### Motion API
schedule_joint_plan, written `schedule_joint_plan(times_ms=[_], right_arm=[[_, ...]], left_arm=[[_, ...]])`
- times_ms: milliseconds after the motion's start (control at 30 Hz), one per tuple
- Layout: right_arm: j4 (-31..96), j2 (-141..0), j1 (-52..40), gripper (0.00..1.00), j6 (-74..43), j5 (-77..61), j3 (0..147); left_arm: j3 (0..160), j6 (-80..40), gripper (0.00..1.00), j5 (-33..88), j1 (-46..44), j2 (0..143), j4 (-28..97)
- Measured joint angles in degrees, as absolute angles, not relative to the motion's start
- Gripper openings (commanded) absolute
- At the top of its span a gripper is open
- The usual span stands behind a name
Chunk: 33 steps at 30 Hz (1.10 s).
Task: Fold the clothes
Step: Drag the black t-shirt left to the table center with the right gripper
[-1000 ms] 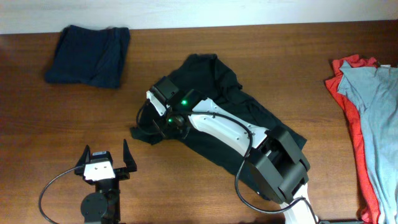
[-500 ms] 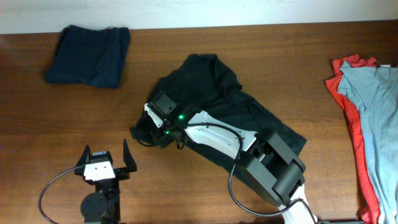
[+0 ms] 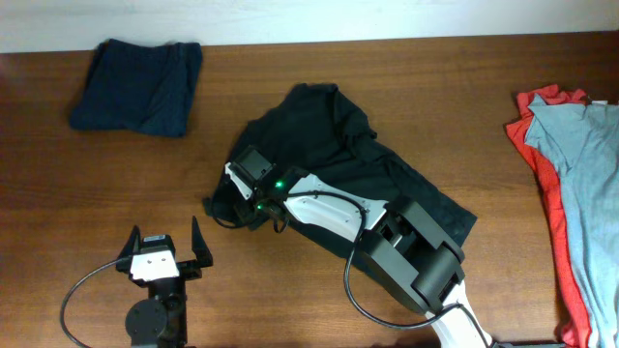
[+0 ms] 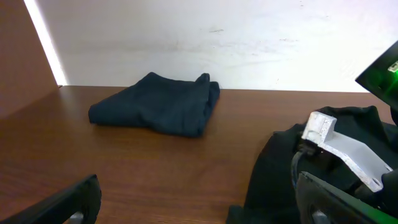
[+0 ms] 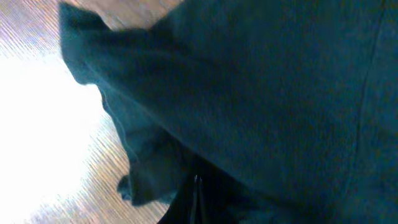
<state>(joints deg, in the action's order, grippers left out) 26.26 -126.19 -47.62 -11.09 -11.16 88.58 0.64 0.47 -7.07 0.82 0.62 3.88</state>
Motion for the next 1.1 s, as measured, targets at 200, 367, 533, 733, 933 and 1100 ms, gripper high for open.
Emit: schedule_joint_plan(times_ms=[200, 367, 533, 733, 933, 1100], right_arm=[[30.8, -126.2, -47.5, 0.04, -14.0, -12.4, 88.8], [35.2, -126.0, -47.5, 0.04, -14.9, -15.7, 89.2], [38.2, -126.0, -47.4, 0.04, -15.0, -21.8, 89.0], [37.9, -126.1, -47.4, 0.11, -14.2, -27.1, 88.9], [38.3, -126.1, -47.4, 0.21, -11.2, -30.1, 89.7], [46.5, -126.2, -47.0, 0.24, -7.4, -28.4, 97.4]], left_arm=[[0.6, 0.5, 0.99, -7.1, 0.8, 0.6, 3.9], [0.6, 0.5, 0.99, -7.1, 0.8, 0.6, 3.9], [0.6, 0.5, 0.99, -7.1, 0.8, 0.6, 3.9], [0.6, 0.5, 0.99, -7.1, 0.8, 0.6, 3.9], [0.6, 0.5, 0.99, -7.1, 0.8, 0.6, 3.9], [0.6, 0.5, 0.99, -7.1, 0.8, 0.6, 3.9]])
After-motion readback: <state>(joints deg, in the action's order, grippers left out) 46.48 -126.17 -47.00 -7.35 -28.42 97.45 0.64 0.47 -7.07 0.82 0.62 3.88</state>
